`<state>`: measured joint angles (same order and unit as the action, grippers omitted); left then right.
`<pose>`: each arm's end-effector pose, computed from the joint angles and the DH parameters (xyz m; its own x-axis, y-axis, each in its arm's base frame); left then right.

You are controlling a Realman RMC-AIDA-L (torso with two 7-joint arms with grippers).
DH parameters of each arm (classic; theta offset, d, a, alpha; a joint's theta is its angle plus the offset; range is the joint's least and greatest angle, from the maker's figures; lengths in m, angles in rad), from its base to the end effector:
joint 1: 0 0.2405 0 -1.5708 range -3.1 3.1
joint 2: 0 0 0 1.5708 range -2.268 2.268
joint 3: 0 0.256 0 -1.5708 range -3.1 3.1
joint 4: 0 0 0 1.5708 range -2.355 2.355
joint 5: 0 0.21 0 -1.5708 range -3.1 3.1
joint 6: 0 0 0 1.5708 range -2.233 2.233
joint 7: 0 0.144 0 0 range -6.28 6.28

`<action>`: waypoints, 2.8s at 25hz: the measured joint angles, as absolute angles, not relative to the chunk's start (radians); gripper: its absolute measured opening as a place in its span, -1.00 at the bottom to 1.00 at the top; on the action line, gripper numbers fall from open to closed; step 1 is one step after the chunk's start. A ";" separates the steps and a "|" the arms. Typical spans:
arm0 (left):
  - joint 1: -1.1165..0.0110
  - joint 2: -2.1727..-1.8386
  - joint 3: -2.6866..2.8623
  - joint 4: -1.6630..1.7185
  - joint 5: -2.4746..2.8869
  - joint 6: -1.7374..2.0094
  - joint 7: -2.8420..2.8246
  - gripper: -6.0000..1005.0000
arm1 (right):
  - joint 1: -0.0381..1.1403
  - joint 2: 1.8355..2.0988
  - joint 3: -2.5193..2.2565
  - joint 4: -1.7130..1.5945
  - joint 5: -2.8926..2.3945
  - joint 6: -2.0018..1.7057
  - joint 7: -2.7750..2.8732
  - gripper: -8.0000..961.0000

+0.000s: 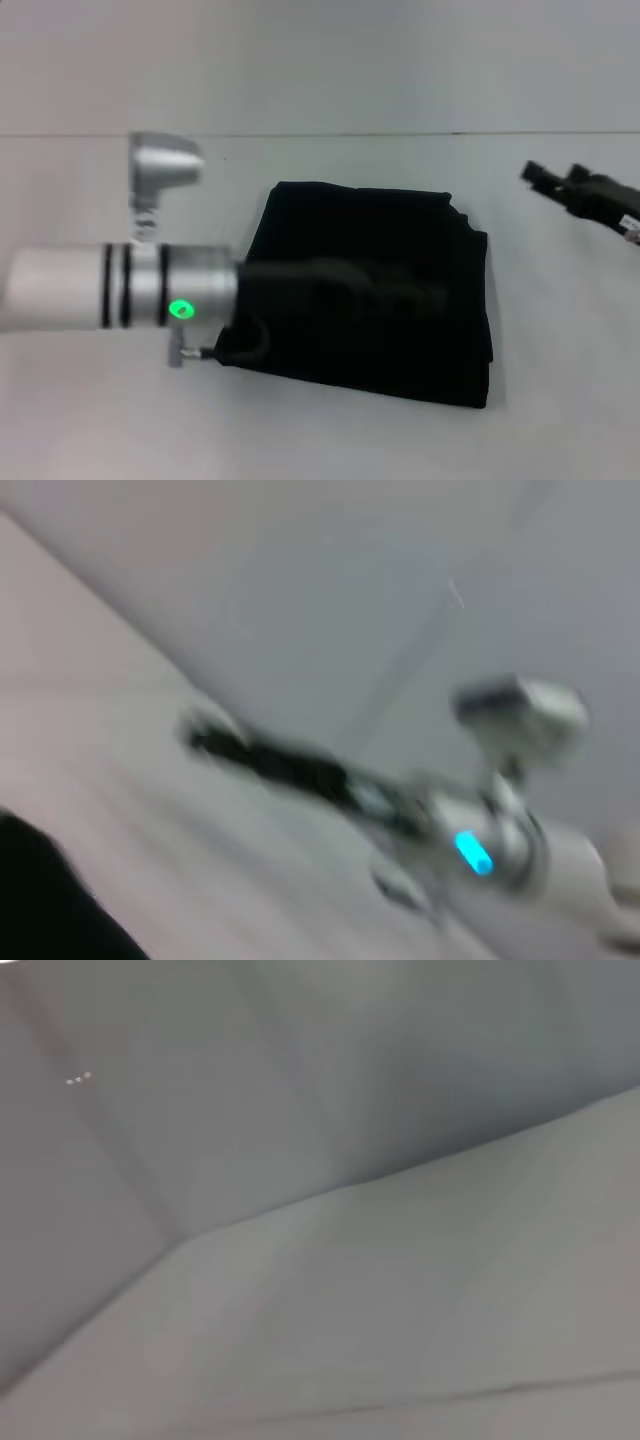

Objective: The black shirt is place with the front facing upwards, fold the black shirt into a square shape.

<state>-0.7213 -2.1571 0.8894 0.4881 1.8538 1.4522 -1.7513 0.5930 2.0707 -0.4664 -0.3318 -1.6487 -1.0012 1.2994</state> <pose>-0.1780 0.3453 -0.0739 0.6001 0.6404 0.4793 0.6163 -0.7521 0.2334 0.3133 0.3873 0.0047 0.4434 -0.3839 -0.8099 -0.8799 -0.3586 -0.3118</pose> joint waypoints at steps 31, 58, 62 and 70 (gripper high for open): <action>-0.715 -1.989 0.741 0.357 1.960 1.051 -2.380 0.58 | 0.448 2.089 -0.647 -0.453 -2.015 -1.488 0.954 0.93; -0.781 -2.036 0.918 0.357 1.968 0.908 -2.406 0.58 | 0.454 2.089 -0.647 -0.448 -2.013 -1.496 0.945 0.93; -0.791 -2.041 0.948 0.357 1.968 0.906 -2.404 0.58 | 0.454 2.089 -0.647 -0.448 -2.013 -1.496 0.945 0.93; -0.795 -2.054 0.968 0.368 1.966 0.897 -2.402 0.40 | 0.457 2.089 -0.647 -0.444 -2.013 -1.499 0.945 0.93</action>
<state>-0.7949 -2.0544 0.9678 0.3681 1.9663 0.8972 -2.4017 0.4574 2.0892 -0.6473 -0.4437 -2.0126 -1.4986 0.9450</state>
